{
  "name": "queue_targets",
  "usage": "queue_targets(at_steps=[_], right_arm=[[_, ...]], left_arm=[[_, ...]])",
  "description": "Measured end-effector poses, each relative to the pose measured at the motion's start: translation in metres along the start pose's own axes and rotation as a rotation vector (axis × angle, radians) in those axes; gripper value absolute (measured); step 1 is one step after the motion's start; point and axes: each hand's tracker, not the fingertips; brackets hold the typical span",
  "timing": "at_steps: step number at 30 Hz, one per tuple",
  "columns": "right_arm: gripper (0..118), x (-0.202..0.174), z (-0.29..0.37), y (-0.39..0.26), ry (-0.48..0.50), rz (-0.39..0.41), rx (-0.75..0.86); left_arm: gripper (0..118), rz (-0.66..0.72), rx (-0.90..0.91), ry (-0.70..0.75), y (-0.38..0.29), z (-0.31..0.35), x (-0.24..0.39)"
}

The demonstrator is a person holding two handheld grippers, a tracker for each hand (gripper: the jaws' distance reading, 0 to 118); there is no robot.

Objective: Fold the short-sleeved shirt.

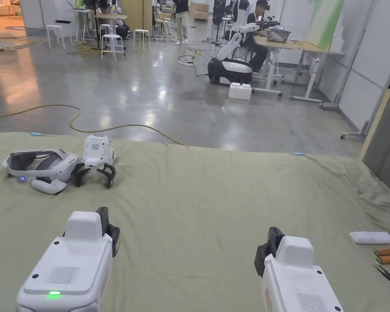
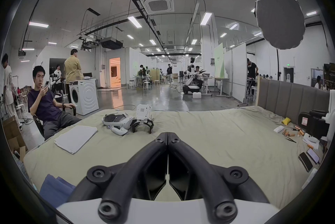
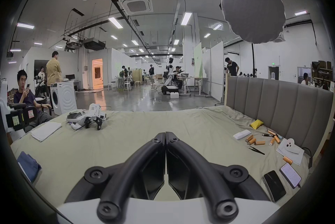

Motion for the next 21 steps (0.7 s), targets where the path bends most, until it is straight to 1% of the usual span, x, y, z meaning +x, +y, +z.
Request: queue_targets(at_steps=[7,18,20,21], right_arm=[[0,-0.0055,0.001,-0.0024,0.019,0.028,-0.005],[0,-0.0083,0.0007,0.0012,0.032,0.034,-0.006],[1,-0.0082,-0.0011,-0.0004,0.034,0.036,-0.015],[4,-0.0078,-0.0013,-0.0012,0.034,0.036,-0.019]], left_arm=[[0,-0.036,0.017,-0.001,-0.001,0.0065,0.0016],[0,-0.035,0.004,0.017,-0.0016,0.0082,-0.0023],[8,-0.03,0.0,0.011,-0.0012,0.0094,-0.0013],[16,-0.024,0.001,0.006,-0.0007,0.0097,-0.002]])
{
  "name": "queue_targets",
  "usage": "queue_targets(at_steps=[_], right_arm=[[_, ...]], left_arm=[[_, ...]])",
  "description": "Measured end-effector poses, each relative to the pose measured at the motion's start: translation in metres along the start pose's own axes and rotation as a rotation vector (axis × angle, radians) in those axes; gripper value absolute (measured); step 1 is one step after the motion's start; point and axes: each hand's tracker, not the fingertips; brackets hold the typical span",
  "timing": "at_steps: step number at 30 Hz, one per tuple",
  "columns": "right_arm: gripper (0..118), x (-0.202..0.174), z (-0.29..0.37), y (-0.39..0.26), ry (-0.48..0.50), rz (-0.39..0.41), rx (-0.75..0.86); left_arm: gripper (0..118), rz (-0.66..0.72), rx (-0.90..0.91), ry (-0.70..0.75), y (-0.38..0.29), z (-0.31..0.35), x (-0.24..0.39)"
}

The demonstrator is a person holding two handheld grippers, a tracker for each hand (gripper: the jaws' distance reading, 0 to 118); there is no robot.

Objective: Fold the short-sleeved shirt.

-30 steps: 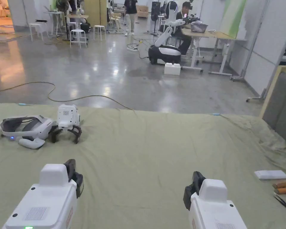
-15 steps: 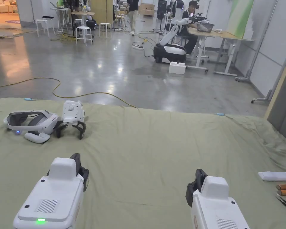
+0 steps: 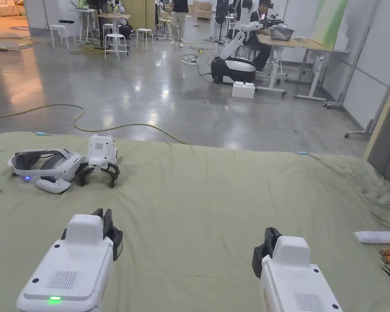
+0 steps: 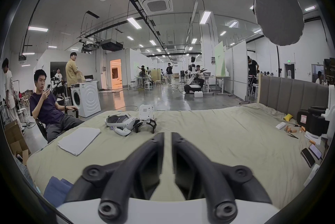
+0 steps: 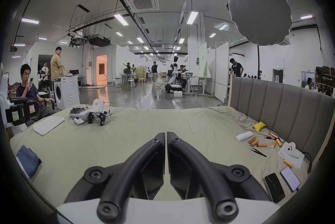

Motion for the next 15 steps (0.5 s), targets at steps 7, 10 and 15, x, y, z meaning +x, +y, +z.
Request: queue_targets(at_steps=[7,10,15], right_arm=[[74,0.0024,-0.0002,-0.0057,-0.015,0.018,-0.009],[98,0.0026,-0.0009,-0.0051,-0.03,0.034,-0.016],[99,0.006,-0.0008,-0.0033,-0.032,0.026,-0.005]], left_arm=[[74,-0.011,0.009,0.01,-0.0019,0.0001,0.0056],[92,-0.023,0.002,0.028,-0.002,-0.0013,0.0063],[94,-0.011,-0.005,0.036,-0.0005,-0.0028,0.0037]])
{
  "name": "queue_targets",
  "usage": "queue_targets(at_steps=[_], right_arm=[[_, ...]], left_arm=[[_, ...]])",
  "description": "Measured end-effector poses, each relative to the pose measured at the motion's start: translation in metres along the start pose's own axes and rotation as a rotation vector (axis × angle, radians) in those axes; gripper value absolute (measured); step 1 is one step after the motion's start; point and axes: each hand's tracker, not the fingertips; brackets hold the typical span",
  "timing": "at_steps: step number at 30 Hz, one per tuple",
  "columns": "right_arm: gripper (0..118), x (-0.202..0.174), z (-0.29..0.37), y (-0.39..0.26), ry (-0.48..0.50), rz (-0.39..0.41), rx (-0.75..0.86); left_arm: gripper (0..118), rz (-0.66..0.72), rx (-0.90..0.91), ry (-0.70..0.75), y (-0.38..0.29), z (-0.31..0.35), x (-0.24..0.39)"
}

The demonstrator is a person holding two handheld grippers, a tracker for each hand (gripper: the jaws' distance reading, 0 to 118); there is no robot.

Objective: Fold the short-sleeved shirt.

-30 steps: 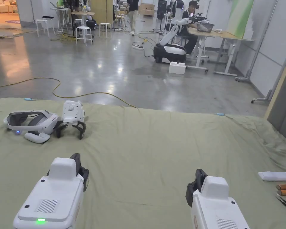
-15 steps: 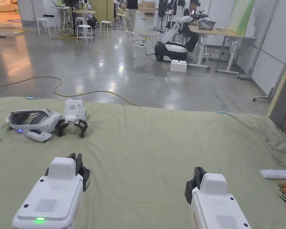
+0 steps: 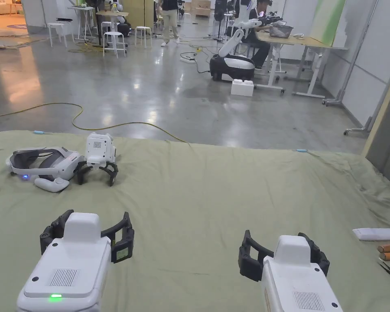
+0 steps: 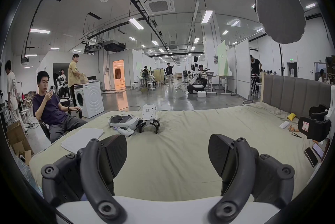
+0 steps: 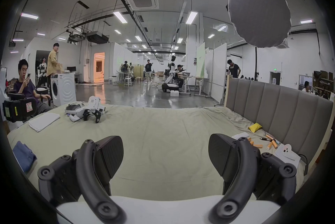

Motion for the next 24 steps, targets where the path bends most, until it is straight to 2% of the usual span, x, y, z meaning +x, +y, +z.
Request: queue_targets(at_steps=[14,24], right_arm=[[99,0.0027,-0.0001,0.0017,-0.002,-0.012,0.003],[106,0.005,0.0007,0.0022,-0.005,-0.025,0.015]], left_arm=[[94,0.01,0.002,0.012,-0.0009,0.0001,-0.0073],[99,0.014,0.016,0.023,-0.0015,0.002,-0.0094]])
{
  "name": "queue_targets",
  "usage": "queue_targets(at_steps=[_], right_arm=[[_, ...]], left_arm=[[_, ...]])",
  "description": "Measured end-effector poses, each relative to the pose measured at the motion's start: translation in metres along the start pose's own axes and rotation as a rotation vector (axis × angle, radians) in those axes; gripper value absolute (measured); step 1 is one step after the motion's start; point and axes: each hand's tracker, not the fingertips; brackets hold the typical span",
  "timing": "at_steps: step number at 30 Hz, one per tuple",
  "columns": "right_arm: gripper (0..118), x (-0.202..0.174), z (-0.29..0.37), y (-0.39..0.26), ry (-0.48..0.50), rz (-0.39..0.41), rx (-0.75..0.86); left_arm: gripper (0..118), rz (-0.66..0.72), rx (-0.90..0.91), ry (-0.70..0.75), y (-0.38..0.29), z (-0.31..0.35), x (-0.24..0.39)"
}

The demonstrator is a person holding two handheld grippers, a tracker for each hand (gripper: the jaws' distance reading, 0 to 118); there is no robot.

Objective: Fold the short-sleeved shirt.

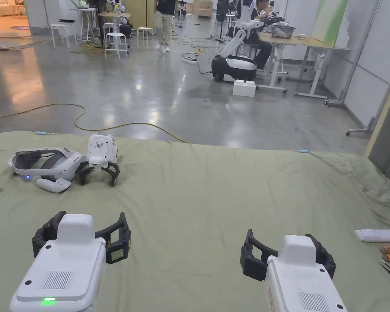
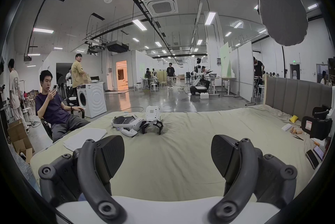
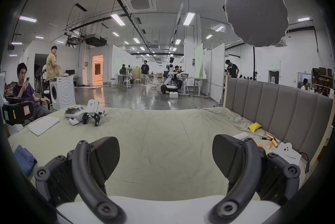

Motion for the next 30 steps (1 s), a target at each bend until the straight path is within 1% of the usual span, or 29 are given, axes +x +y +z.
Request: queue_targets(at_steps=[4,7,9,10,11,12,13,14,18,23,30], right_arm=[[107,0.002,0.001,0.001,0.005,-0.018,0.013],[108,0.003,0.001,0.002,0.028,-0.032,0.02],[108,0.004,0.001,0.003,0.047,-0.057,0.016],[108,0.003,0.0,0.003,0.029,-0.063,0.01],[108,0.001,0.0,0.005,0.005,-0.05,-0.003],[108,-0.002,-0.001,0.006,-0.034,-0.02,-0.011],[108,-0.005,-0.001,0.006,-0.056,-0.001,0.004],[108,-0.006,0.0,0.006,-0.06,0.004,0.008],[108,-0.009,-0.002,0.009,-0.047,-0.024,0.002],[108,-0.015,-0.002,0.013,-0.085,-0.023,-0.014],[108,-0.013,-0.008,0.02,-0.089,-0.092,-0.103]], left_arm=[[99,-0.011,0.007,0.001,0.001,0.001,0.0],[102,-0.011,0.011,-0.005,0.002,0.002,0.0],[103,-0.005,-0.006,-0.017,0.003,0.002,0.0],[103,-0.002,-0.009,-0.019,0.003,0.001,-0.001],[103,0.0,-0.008,-0.02,0.003,0.002,-0.001],[103,0.006,-0.005,-0.021,0.003,0.002,-0.001],[103,0.011,-0.005,-0.022,0.003,0.002,-0.001],[103,0.016,-0.005,-0.023,0.003,0.002,-0.001],[107,0.048,-0.015,-0.054,0.004,0.002,-0.004],[109,0.035,0.002,-0.058,0.004,0.004,-0.003],[111,0.077,0.027,-0.059,0.006,0.006,-0.005]])
